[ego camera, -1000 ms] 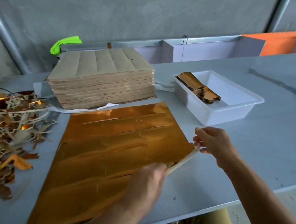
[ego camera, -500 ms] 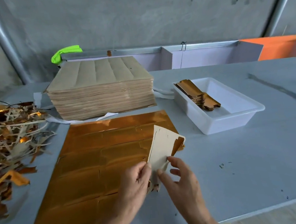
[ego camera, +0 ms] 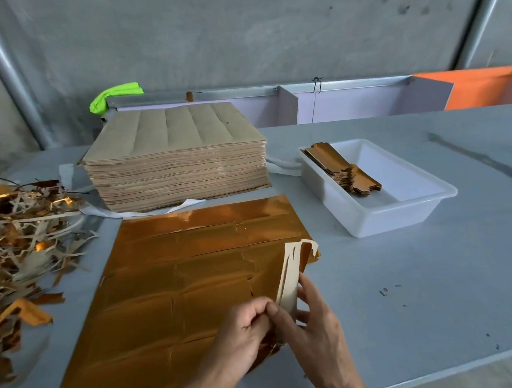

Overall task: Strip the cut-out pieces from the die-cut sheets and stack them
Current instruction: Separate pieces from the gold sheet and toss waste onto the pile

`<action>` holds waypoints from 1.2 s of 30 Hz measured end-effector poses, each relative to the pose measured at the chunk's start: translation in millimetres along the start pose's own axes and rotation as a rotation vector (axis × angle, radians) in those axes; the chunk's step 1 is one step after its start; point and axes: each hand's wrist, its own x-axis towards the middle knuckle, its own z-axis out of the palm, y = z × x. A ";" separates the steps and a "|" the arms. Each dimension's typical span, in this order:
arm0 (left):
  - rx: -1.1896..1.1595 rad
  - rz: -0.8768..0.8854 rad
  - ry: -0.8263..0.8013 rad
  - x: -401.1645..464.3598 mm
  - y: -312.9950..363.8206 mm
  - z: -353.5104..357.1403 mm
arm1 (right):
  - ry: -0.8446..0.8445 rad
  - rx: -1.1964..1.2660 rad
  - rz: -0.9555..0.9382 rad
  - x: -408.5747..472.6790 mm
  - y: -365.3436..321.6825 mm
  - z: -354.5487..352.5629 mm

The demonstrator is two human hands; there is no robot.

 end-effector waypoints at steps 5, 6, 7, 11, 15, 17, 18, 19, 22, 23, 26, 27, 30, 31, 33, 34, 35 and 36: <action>-0.110 -0.038 0.010 -1.5 4.0 -1.4 | 0.022 0.009 -0.021 -2.9 3.9 -2.6; -0.127 -0.046 0.072 -0.6 2.8 -0.9 | 0.041 -0.025 -0.019 -3.7 5.7 -4.1; -0.136 -0.052 0.136 0.3 1.5 -0.8 | 0.066 -0.063 -0.010 -4.1 7.5 -6.3; 0.192 0.068 0.209 2.6 -4.7 -1.2 | 0.178 -0.092 0.010 -0.6 10.1 -15.1; 0.543 0.229 0.089 3.3 -3.6 8.6 | 0.262 -0.147 -0.041 8.0 10.0 -15.8; 0.626 0.288 0.225 11.2 -3.8 11.1 | 0.260 -0.178 0.007 13.3 14.6 -21.1; 0.559 0.262 0.306 14.7 -3.2 10.2 | 0.257 -0.150 0.062 15.7 17.4 -25.0; 0.453 0.212 0.379 17.7 -3.6 8.4 | 0.257 -0.075 0.144 17.4 20.2 -30.0; 0.216 0.078 0.531 21.7 -6.4 2.8 | 0.253 0.230 0.384 19.8 27.8 -44.1; 0.183 0.062 0.556 21.6 -8.1 1.5 | 0.248 0.302 0.426 20.6 30.4 -47.8; 0.141 0.045 0.611 20.0 -12.6 0.0 | 0.260 0.421 0.477 22.6 32.0 -55.1; 0.138 0.036 0.637 20.2 -14.8 -1.2 | 0.264 0.435 0.480 23.3 31.4 -56.0; 0.129 0.028 0.697 20.0 -18.8 -5.1 | 0.280 0.452 0.488 23.0 28.4 -57.0; 0.125 0.026 0.710 19.0 -18.3 -5.8 | 0.285 0.456 0.486 22.6 27.5 -57.3; 0.103 0.020 0.729 17.4 -14.4 -6.5 | 0.296 0.460 0.484 22.2 26.0 -58.8; 0.074 0.015 0.742 17.2 -12.5 -7.0 | 0.307 0.463 0.487 22.2 25.7 -60.1; 0.041 0.007 0.757 17.3 -10.7 -7.7 | 0.321 0.466 0.489 22.4 26.0 -61.5; 0.015 0.000 0.770 17.7 -9.4 -9.1 | 0.329 0.465 0.490 22.5 26.5 -62.6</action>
